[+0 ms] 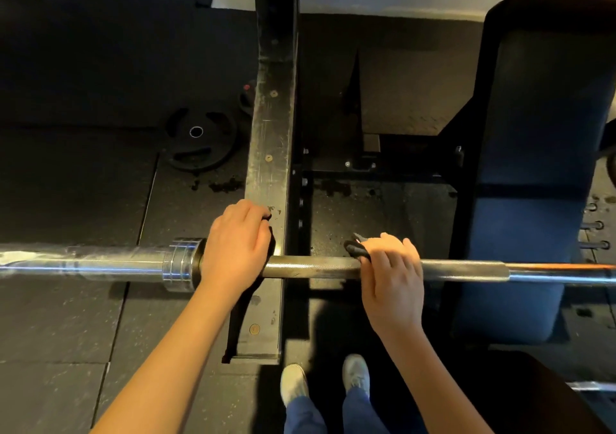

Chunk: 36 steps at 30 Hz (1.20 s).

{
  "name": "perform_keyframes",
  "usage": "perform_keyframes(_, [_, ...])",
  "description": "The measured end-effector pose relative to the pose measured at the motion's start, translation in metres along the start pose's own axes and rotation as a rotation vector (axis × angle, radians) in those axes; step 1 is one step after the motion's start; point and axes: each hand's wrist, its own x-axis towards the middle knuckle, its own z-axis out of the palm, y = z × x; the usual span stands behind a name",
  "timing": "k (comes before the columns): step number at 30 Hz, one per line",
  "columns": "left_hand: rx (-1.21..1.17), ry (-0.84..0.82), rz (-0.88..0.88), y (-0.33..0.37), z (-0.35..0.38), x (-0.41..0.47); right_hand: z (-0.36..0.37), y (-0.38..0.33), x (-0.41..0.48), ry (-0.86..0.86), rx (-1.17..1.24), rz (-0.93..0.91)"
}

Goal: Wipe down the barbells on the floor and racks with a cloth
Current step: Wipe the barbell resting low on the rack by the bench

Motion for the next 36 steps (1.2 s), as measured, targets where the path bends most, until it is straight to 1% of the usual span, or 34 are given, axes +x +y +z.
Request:
perform_keyframes(2, [0.033,-0.008,0.049,-0.001,0.000,-0.001,0.003,-0.016,0.003,0.037,-0.007,0.085])
perform_keyframes(3, [0.059,0.000,0.054,0.000,0.000,0.001,0.008,-0.030,0.005,0.047,-0.017,0.093])
perform_keyframes(4, [0.079,0.005,0.052,0.002,0.001,0.004,0.012,-0.047,0.006,0.027,-0.012,0.045])
perform_keyframes(6, [0.110,0.009,0.052,0.002,0.002,0.009,0.020,-0.070,0.006,-0.057,0.075,-0.154])
perform_keyframes(7, [0.118,0.012,0.049,0.001,0.001,0.010,0.021,-0.067,0.007,-0.124,0.109,-0.249])
perform_keyframes(8, [0.121,0.014,0.043,0.000,0.001,0.011,0.017,-0.058,0.008,-0.167,0.096,-0.299])
perform_keyframes(9, [0.119,0.014,0.038,0.000,0.001,0.011,0.012,-0.042,0.008,-0.165,0.065,-0.324])
perform_keyframes(11, [0.104,0.010,0.031,0.001,0.001,0.010,-0.002,-0.006,-0.002,-0.084,0.043,-0.320])
perform_keyframes(13, [0.086,0.018,0.031,0.001,0.000,0.006,-0.007,0.010,-0.015,-0.024,0.061,-0.259])
perform_keyframes(15, [0.070,0.030,0.039,0.000,0.001,0.003,0.005,-0.012,-0.018,0.006,0.096,-0.158])
perform_keyframes(17, [0.049,0.040,0.040,-0.001,0.001,0.003,0.023,-0.050,-0.012,-0.006,0.142,-0.136])
perform_keyframes(19, [0.032,0.054,0.041,-0.001,0.002,0.004,0.033,-0.072,-0.007,-0.072,0.175,-0.253])
perform_keyframes(21, [0.012,0.052,0.035,-0.001,0.001,0.006,0.026,-0.061,-0.003,-0.136,0.102,-0.379])
perform_keyframes(23, [0.010,0.045,0.017,-0.001,0.001,0.008,0.013,-0.027,-0.008,-0.079,0.035,-0.409])
perform_keyframes(25, [0.011,0.037,0.007,0.000,0.000,0.009,-0.001,0.009,-0.018,0.004,0.049,-0.360])
perform_keyframes(27, [0.028,0.041,0.008,0.001,-0.001,0.009,-0.006,0.021,-0.025,0.033,0.078,-0.270])
perform_keyframes(30, [0.029,0.031,0.000,0.004,-0.004,0.009,0.012,-0.024,-0.022,0.064,0.094,-0.091])
perform_keyframes(31, [0.031,0.025,-0.011,0.004,-0.004,0.009,0.018,-0.043,-0.018,0.063,0.111,-0.082])
perform_keyframes(33, [0.048,0.014,-0.030,0.005,-0.006,0.010,0.021,-0.065,-0.014,0.029,0.155,-0.168])
perform_keyframes(36, [0.063,-0.005,-0.077,0.006,-0.008,0.012,0.004,-0.041,-0.008,-0.073,0.099,-0.356])
